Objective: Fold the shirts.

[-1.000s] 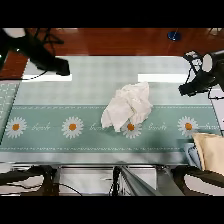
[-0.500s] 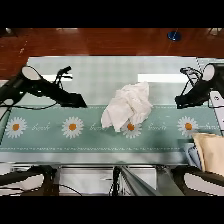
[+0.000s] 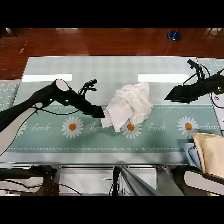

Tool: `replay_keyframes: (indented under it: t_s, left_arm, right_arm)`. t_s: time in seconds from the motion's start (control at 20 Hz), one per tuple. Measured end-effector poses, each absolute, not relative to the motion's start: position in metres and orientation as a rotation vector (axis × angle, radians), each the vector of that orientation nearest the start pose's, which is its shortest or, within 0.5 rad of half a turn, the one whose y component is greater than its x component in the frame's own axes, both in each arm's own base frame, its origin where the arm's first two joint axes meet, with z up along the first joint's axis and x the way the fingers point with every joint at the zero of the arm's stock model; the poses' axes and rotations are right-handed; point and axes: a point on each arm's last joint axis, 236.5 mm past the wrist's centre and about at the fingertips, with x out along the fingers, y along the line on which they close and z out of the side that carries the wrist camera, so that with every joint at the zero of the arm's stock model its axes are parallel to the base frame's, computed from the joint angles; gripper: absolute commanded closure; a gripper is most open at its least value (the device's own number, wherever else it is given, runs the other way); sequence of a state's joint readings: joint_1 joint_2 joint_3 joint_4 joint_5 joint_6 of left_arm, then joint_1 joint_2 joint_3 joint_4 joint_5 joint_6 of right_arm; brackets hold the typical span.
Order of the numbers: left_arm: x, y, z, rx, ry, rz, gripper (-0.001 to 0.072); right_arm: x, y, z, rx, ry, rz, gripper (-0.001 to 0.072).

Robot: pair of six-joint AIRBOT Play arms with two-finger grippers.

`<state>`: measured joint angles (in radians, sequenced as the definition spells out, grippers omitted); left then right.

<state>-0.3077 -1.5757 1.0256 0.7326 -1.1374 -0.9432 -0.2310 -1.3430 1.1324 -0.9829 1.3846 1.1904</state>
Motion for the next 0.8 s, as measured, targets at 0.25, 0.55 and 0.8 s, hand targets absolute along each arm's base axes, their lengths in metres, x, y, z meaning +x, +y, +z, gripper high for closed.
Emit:
replay_keyframes:
  t_s: [0.25, 0.55, 0.8]
  left_arm:
    - [0.3, -0.286, -0.079, -0.283, 1.395, -1.028, 0.0382]
    - [0.291, -0.309, -0.083, -0.344, 1.405, -1.074, 0.0677]
    - [0.281, -0.31, -0.077, -0.37, 1.435, -1.116, 0.0677]
  right_arm:
    - [0.36, 0.07, 0.028, 0.476, 1.288, 0.561, 0.0244]
    - [0.367, 0.073, 0.031, 0.491, 1.249, 0.572, 0.0244]
    - [0.367, 0.071, -0.002, 0.534, 1.278, 0.534, 0.0132]
